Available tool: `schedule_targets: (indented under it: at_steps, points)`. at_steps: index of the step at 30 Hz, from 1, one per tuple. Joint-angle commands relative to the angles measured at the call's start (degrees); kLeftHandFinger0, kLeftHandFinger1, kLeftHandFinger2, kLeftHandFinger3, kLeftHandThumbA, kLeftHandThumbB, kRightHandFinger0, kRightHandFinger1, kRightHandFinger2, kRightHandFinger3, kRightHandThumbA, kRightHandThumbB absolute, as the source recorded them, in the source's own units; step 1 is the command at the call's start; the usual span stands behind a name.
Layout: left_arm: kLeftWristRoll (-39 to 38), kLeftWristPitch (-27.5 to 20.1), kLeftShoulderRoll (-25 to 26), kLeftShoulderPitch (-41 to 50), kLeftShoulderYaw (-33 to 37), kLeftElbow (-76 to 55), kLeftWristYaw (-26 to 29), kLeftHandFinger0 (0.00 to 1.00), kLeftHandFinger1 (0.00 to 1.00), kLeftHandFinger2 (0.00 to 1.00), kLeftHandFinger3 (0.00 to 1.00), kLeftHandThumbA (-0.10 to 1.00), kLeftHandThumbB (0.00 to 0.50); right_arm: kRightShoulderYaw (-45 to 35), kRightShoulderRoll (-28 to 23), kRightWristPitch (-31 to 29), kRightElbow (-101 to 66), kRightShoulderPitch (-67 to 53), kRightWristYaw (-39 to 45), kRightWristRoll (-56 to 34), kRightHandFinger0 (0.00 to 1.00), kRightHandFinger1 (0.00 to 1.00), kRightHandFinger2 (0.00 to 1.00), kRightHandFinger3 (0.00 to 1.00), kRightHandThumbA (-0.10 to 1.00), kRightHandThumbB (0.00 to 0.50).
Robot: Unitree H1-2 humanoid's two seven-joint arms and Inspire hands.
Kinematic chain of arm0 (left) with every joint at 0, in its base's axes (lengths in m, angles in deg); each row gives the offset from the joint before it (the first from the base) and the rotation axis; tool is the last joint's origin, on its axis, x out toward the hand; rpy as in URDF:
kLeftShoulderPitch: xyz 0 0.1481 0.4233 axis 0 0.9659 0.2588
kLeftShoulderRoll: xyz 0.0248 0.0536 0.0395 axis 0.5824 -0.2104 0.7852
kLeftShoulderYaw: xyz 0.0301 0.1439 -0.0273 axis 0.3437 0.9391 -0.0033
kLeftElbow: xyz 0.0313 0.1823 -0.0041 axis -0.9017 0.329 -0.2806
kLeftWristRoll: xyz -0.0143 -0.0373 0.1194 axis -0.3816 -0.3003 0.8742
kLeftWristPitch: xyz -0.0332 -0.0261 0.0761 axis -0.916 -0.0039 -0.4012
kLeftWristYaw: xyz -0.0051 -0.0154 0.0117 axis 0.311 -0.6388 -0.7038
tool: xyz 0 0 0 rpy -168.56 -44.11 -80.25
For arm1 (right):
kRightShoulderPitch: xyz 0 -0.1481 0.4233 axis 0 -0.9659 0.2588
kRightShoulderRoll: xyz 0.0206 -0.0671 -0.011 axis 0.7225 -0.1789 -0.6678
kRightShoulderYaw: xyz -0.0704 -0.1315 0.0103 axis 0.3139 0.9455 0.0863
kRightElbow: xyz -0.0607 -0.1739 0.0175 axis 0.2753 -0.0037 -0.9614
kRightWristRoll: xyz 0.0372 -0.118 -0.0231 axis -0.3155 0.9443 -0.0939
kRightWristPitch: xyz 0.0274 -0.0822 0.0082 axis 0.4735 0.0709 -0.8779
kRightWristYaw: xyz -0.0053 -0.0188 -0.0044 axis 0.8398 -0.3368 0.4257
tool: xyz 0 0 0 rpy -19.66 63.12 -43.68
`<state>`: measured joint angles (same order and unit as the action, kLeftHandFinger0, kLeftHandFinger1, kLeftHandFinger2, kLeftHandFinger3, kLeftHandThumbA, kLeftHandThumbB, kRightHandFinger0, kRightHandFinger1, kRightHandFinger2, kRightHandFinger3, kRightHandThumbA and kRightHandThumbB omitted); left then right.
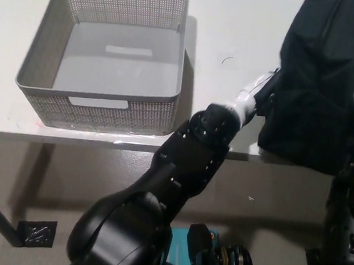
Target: Use both hands to pick up a lunch bag on the right hand side and place it into a container on the left hand side
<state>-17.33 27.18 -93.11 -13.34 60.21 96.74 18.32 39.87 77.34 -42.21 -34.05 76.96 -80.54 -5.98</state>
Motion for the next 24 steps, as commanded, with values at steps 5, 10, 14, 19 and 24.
schedule_targets:
  at_steps: [5, 10, 14, 19, 24]
  points:
    - [-0.9, 0.9, -5.3, -8.2, 1.1, -3.3, -6.7, 1.0, 1.0, 1.0, 1.0, 1.0, 0.314, 3.0, 2.2, 4.0, -5.6, 6.9, -0.8, 0.6, 1.0, 1.0, 1.0, 1.0, 1.0, 0.0]
    - [-1.7, 1.5, -4.5, -10.1, 0.3, -4.7, -6.3, 1.0, 1.0, 1.0, 1.0, 1.0, 0.335, 4.1, 1.1, 5.9, -6.0, 9.6, -2.7, 3.6, 1.0, 1.0, 1.0, 1.0, 1.0, 0.02]
    - [-1.9, 4.3, -3.1, -11.5, -0.1, -7.8, -5.1, 1.0, 1.0, 1.0, 1.0, 1.0, 0.333, 4.9, 0.1, 9.3, -6.7, 12.8, -1.0, 2.5, 1.0, 1.0, 1.0, 1.0, 1.0, 0.009]
    - [-3.4, 6.5, -0.6, -13.2, -1.8, -12.4, -4.2, 1.0, 1.0, 1.0, 1.0, 1.0, 0.355, 6.4, -0.6, 13.7, -6.1, 18.9, -1.1, 3.0, 1.0, 1.0, 1.0, 1.0, 1.0, 0.025]
    - [-4.7, 9.1, 2.7, -14.2, -3.8, -18.7, -4.0, 1.0, 1.0, 1.0, 1.0, 1.0, 0.321, 8.6, -1.7, 12.3, -1.5, 25.9, 1.2, 4.4, 1.0, 1.0, 1.0, 1.0, 1.0, 0.009]
